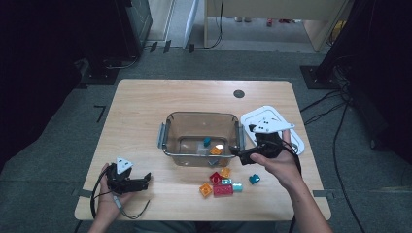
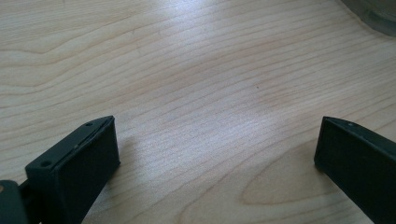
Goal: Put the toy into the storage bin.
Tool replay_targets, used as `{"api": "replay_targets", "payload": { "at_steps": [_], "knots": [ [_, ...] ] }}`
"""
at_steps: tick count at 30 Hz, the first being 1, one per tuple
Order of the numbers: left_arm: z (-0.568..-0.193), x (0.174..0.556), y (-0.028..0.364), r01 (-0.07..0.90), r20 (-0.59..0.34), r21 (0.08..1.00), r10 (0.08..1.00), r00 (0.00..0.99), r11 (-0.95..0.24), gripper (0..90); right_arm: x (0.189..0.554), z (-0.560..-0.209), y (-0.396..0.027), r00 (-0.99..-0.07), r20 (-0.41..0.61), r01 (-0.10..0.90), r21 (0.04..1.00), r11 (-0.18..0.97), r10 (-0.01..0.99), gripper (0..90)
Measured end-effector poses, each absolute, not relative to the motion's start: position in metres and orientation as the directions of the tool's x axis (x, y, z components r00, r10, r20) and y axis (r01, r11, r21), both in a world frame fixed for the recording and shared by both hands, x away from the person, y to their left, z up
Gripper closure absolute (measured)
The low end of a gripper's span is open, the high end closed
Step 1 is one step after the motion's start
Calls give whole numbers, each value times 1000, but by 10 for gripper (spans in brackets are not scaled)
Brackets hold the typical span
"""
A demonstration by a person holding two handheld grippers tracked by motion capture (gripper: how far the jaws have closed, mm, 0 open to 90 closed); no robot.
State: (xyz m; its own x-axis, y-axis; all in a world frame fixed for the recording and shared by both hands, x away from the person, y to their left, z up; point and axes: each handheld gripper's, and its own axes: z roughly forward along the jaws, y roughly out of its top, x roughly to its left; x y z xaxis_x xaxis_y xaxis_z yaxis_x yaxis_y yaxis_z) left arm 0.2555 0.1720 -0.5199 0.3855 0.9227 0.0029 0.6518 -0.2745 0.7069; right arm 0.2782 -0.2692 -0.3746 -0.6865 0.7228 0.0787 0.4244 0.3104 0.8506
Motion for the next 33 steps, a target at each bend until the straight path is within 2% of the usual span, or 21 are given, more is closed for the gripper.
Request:
{"api": "replay_targets", "payload": {
  "at_steps": [13, 23, 33],
  "knots": [
    [-520, 255, 172, 652, 4, 706, 922, 386, -276, 0, 259, -399, -315, -637, 91, 451, 850, 273, 766, 0],
    [-520, 255, 172, 652, 4, 706, 922, 386, -276, 0, 248, -426, -334, -640, 99, 474, 832, 290, 762, 6],
    [-520, 255, 172, 652, 5, 706, 923, 385, -276, 0, 237, -460, -337, -675, 60, 454, 819, 351, 735, 230]
  ]
}}
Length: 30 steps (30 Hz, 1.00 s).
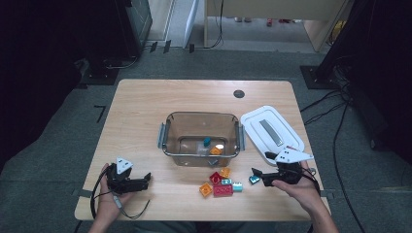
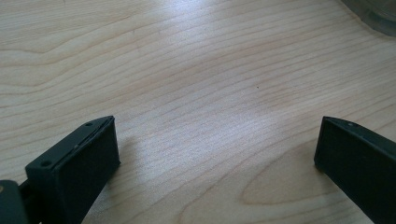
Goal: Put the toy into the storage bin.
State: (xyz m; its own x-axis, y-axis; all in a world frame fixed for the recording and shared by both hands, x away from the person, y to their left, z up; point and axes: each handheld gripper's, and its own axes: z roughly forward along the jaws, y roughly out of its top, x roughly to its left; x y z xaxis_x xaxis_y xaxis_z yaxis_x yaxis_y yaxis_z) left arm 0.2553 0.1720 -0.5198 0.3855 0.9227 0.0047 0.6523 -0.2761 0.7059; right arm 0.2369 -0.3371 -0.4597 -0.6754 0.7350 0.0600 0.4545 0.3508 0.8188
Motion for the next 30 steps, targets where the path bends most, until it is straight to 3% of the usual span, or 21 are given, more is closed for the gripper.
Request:
{"api": "replay_targets", "payload": {
  "at_steps": [15, 19, 30],
  "knots": [
    [-520, 255, 172, 652, 5, 706, 923, 385, -276, 0, 231, -506, -337, -741, -15, 427, 760, 489, 671, 400],
    [-520, 255, 172, 652, 5, 706, 923, 386, -276, 0, 230, -508, -338, -753, -5, 416, 771, 482, 658, 453],
    [-520, 255, 172, 652, 4, 706, 923, 386, -276, 0, 225, -512, -335, -794, 11, 411, 746, 524, 607, 470]
  ]
}}
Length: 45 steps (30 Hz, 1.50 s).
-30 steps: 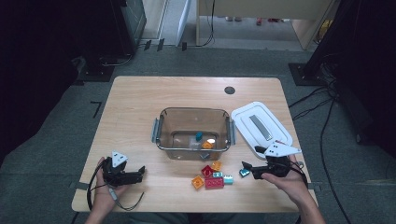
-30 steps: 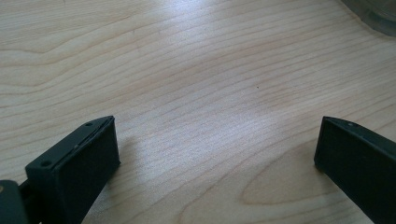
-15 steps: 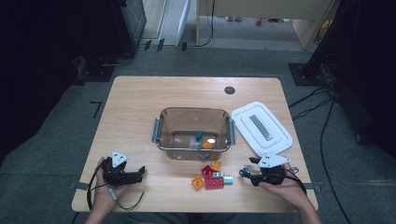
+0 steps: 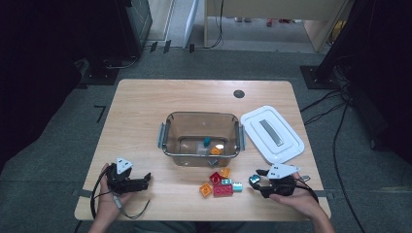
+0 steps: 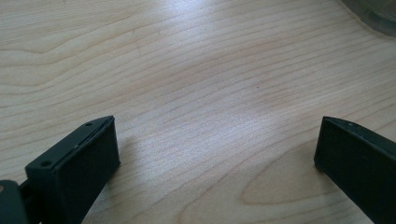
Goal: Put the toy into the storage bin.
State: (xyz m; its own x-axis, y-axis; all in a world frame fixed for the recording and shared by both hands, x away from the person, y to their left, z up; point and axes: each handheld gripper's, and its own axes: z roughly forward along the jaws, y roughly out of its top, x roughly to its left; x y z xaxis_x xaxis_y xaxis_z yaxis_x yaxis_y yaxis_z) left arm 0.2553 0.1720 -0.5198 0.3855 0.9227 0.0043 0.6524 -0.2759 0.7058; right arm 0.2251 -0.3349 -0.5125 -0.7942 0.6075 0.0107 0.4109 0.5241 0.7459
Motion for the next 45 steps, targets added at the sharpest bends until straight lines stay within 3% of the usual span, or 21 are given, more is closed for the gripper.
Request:
{"api": "replay_targets", "payload": {
  "at_steps": [3, 22, 45],
  "knots": [
    [-520, 255, 172, 652, 4, 706, 923, 386, -276, 0, 225, -514, -332, -794, -18, 401, 735, 547, 607, 547],
    [-520, 255, 172, 652, 5, 706, 923, 386, -276, 0, 228, -505, -331, -775, 37, 444, 742, 502, 631, 554],
    [-520, 255, 172, 652, 4, 706, 923, 386, -276, 0, 240, -439, -340, -720, 85, 462, 798, 386, 688, 554]
  ]
}}
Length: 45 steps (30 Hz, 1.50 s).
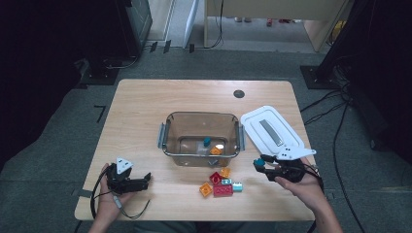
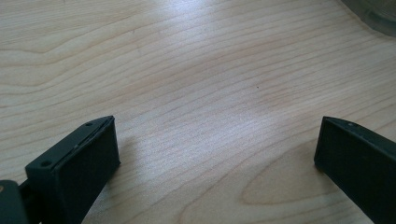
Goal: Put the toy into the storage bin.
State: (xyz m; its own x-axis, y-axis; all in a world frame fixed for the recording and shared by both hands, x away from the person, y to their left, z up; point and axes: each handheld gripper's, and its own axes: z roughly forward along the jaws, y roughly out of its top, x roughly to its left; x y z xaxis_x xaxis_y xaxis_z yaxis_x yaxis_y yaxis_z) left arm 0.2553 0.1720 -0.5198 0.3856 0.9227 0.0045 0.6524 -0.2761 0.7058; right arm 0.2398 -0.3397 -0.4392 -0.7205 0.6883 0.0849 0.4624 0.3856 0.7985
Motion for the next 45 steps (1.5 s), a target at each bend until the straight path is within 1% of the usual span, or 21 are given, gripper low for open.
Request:
{"api": "replay_targets", "payload": {
  "at_steps": [7, 18, 28, 37, 45],
  "knots": [
    [-520, 255, 172, 652, 4, 706, 923, 385, -275, 0, 247, -418, -335, -700, 81, 474, 796, 376, 710, 554],
    [-520, 255, 172, 652, 4, 707, 923, 385, -275, 0, 260, -386, -326, -699, 89, 462, 814, 353, 710, 554],
    [-520, 255, 172, 652, 3, 707, 923, 384, -273, 0, 274, -360, -303, -711, 82, 442, 824, 354, 698, 554],
    [-520, 255, 172, 652, 3, 706, 923, 386, -275, 0, 288, -355, -273, -727, 84, 441, 818, 370, 681, 554],
    [-520, 255, 172, 652, 4, 706, 922, 386, -276, 0, 302, -360, -246, -736, 89, 452, 802, 390, 671, 554]
  ]
}}
